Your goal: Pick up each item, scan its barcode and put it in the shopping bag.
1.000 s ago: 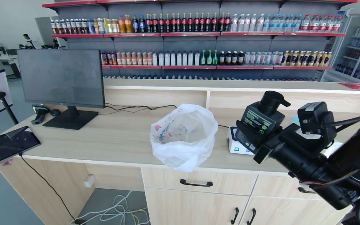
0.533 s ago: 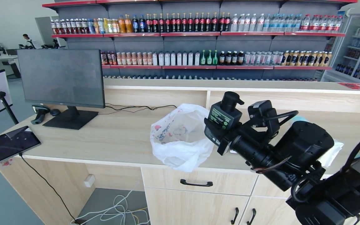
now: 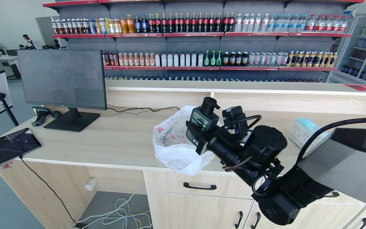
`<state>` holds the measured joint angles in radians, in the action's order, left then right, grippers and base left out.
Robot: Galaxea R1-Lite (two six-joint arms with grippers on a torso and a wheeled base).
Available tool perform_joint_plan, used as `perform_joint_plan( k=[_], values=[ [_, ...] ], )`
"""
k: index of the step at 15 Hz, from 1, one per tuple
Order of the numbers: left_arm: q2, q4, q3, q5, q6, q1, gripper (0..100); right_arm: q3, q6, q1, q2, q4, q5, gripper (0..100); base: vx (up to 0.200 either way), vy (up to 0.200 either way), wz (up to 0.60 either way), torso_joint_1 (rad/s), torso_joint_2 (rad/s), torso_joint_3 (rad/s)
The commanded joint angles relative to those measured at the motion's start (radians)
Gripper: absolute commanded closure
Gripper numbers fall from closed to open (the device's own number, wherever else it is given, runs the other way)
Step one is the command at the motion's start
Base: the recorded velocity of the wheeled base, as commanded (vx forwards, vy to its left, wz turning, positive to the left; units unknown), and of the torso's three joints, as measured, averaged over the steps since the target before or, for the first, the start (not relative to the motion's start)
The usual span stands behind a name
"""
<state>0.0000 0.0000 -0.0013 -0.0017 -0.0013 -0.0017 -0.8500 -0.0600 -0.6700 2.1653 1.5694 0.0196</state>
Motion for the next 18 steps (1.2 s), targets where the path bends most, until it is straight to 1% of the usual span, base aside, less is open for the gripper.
perform_joint_plan(
  k=[1,4,6,7,9,11,14,16,18],
  values=[
    [0.000,0.000,0.001,0.000,0.000,0.000,0,-0.110,-0.035,-0.013,0.071,0.001,0.005,100,0.000,0.000,0.00,0.000,0.00,0.000],
    [0.000,0.000,0.001,0.000,0.000,0.000,0,-0.178,-0.101,-0.017,0.113,0.001,0.003,100,0.000,0.000,0.00,0.000,0.00,0.000],
    [0.000,0.000,0.001,0.000,0.001,0.000,0,-0.204,-0.103,-0.016,0.131,0.001,0.003,100,0.000,0.000,0.00,0.000,0.00,0.000],
    [0.000,0.000,0.001,-0.001,0.018,0.000,0,-0.227,-0.118,-0.016,0.146,0.001,0.005,100,0.000,0.000,0.00,0.000,0.00,0.000],
    [0.000,0.000,0.001,-0.001,0.021,0.000,0,-0.221,-0.156,-0.013,0.159,0.001,-0.001,100,0.000,0.000,0.00,0.000,0.00,0.000],
    [0.000,0.000,0.001,-0.001,0.020,0.000,0,-0.247,-0.170,0.003,0.189,0.001,-0.003,100,0.000,0.000,0.00,0.000,0.00,0.000],
    [0.000,0.000,0.001,-0.001,0.020,0.000,0,-0.360,-0.196,0.003,0.249,-0.002,-0.004,100,0.000,0.000,0.00,0.000,0.00,0.000],
    [0.000,0.000,0.001,-0.001,0.020,0.000,0,-0.382,-0.228,0.004,0.254,-0.055,-0.013,100,0.000,0.000,0.00,0.000,0.00,0.000],
    [0.000,0.000,0.001,-0.001,0.021,0.000,0,-0.406,-0.259,0.007,0.254,-0.137,-0.018,100,0.000,0.000,0.00,0.000,0.00,0.000]
  ],
)
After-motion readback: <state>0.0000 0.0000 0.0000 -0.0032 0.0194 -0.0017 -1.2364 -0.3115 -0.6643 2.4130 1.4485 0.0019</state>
